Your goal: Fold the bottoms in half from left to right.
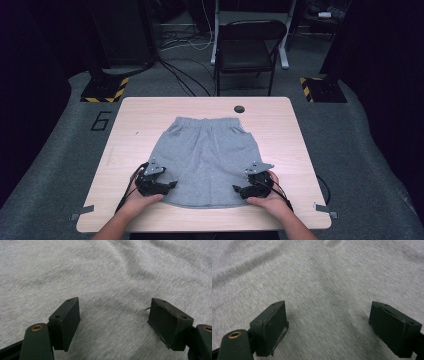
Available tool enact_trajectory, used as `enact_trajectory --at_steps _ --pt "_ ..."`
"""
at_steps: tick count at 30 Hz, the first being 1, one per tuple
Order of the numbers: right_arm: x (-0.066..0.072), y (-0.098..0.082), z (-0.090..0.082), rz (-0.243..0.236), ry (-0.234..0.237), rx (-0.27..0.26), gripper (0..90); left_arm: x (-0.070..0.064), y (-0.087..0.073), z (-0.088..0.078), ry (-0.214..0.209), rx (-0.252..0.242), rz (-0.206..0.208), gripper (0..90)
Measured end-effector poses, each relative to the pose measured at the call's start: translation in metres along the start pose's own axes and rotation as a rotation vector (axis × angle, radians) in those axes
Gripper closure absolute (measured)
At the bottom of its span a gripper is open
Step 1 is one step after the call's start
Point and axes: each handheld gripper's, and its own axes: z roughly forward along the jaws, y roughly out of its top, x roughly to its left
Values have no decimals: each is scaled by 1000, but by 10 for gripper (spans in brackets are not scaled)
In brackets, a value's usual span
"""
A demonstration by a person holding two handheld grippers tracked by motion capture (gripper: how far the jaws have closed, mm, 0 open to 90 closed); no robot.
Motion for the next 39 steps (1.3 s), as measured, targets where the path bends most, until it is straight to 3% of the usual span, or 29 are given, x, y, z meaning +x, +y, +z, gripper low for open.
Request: enact_trajectory --at_steps 16,18,20,27,29,32,36,37,39 --pt "0 0 0 4 1 0 142 -1 0 0 17 -7 -18 255" --pt "0 0 -1 3 2 6 143 0 1 -2 2 18 -22 255" --pt "1 -1 -1 13 -1 -3 146 0 2 -3 16 10 -37 257" --pt "0 -1 -2 10 6 9 163 5 5 -9 3 50 -82 334" --pt "0 -1 -3 31 1 0 197 6 5 -12 -1 51 -110 393" --pt "-1 1 -6 34 3 20 244 8 5 -15 1 50 -110 420" --pt "-2 3 -8 14 2 38 310 10 6 -22 -6 30 -142 447" --pt "-3 5 -11 4 -5 47 334 10 5 -24 -9 18 -178 451" --pt "-4 6 -14 16 -13 31 345 11 5 -26 -19 30 -177 457"
